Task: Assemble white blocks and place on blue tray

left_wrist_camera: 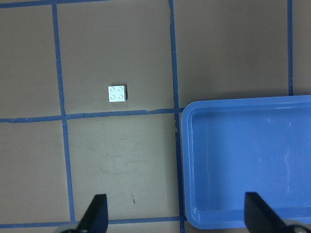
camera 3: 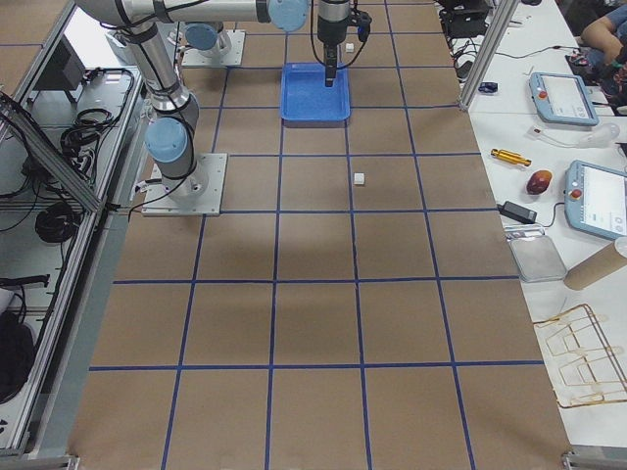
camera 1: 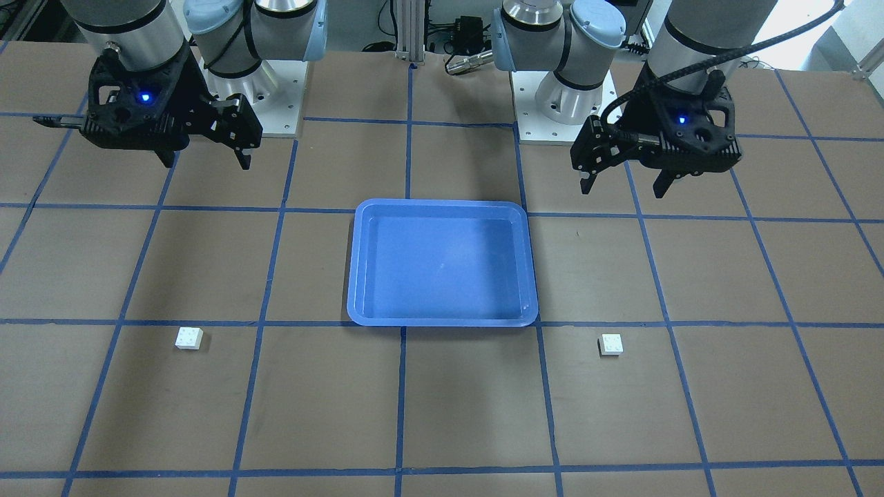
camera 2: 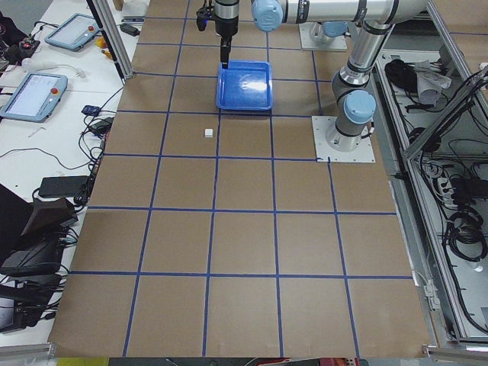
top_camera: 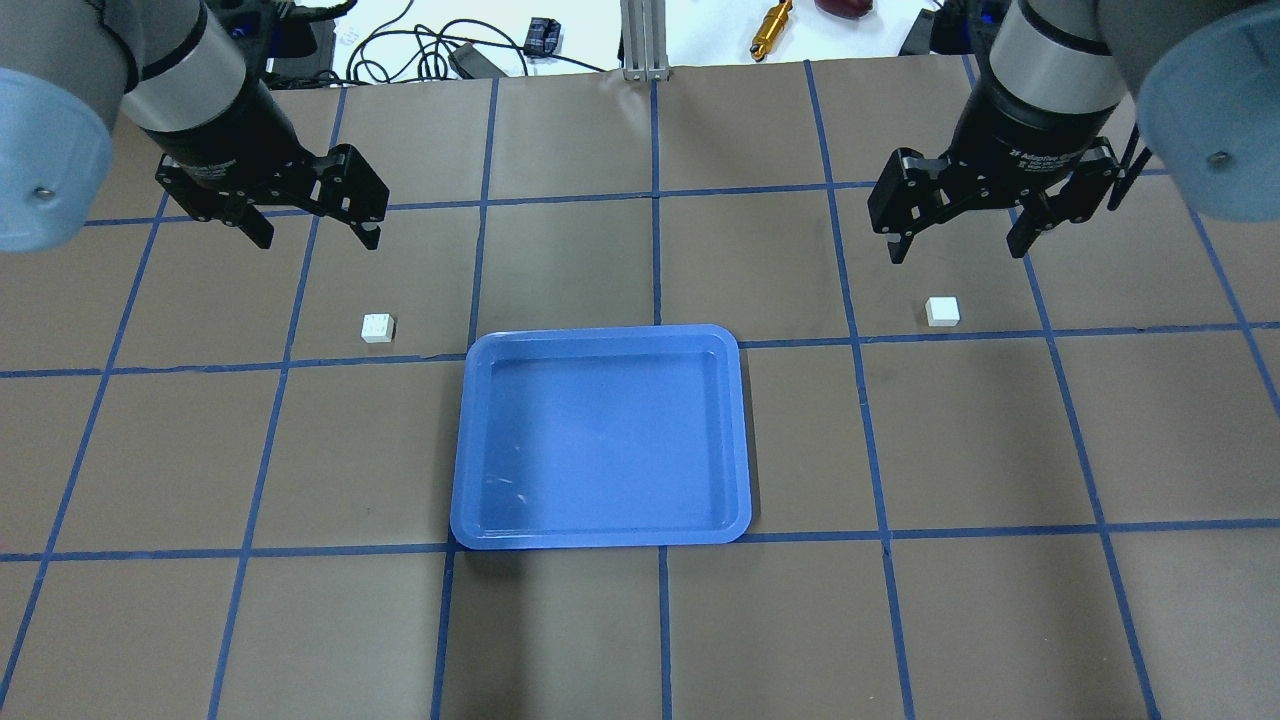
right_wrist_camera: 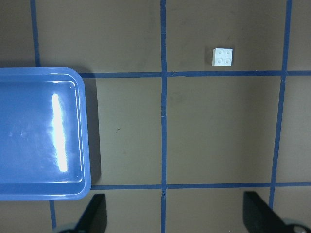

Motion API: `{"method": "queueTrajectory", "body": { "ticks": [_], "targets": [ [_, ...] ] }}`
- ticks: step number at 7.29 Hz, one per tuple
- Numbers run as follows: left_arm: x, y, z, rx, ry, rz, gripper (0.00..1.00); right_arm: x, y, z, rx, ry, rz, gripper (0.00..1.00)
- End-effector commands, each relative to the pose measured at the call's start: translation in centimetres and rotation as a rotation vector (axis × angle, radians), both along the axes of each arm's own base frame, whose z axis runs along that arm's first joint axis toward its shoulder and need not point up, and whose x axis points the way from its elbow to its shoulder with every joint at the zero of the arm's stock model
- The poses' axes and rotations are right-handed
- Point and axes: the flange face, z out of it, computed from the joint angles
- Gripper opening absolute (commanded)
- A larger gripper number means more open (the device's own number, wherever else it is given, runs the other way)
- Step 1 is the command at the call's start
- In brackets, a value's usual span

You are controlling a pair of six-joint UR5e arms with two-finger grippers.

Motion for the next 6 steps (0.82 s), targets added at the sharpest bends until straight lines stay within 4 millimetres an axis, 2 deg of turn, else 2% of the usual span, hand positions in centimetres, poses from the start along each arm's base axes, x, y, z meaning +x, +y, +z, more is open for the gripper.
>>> {"method": "queueTrajectory", "body": {
  "ticks": [1, 2, 3, 4, 5, 6],
  "targets": [
    [2.9, -3.8, -4.9, 0.063, 0.006, 0.037, 1.0, -0.6, -0.2, -0.2, 0.005, -0.003, -0.009, 1.0],
    [5.2, -5.8, -7.6, 0.061, 0.005, 0.06, 1.0, -1.7, -0.6, -0.4, 0.011, -0.017, 0.036, 1.0],
    [5.9, -7.2, -10.6, 0.093, 0.01, 0.045, 1.0, -3.8, -1.3, -0.6, 0.011, -0.03, 0.182, 1.0],
    [6.2, -9.3, -13.4, 0.064, 0.005, 0.037, 1.0, -6.9, -1.9, -0.6, 0.011, -0.039, 0.289, 1.0],
    [6.6, -10.6, -16.7, 0.081, -0.011, 0.013, 1.0, -9.7, -2.5, -1.0, 0.006, -0.065, 0.339, 1.0],
    [7.0, -10.9, -19.3, 0.109, -0.03, 0.01, 1.0, -11.7, -3.9, -1.4, -0.057, -0.109, 0.413, 1.0]
  ]
}}
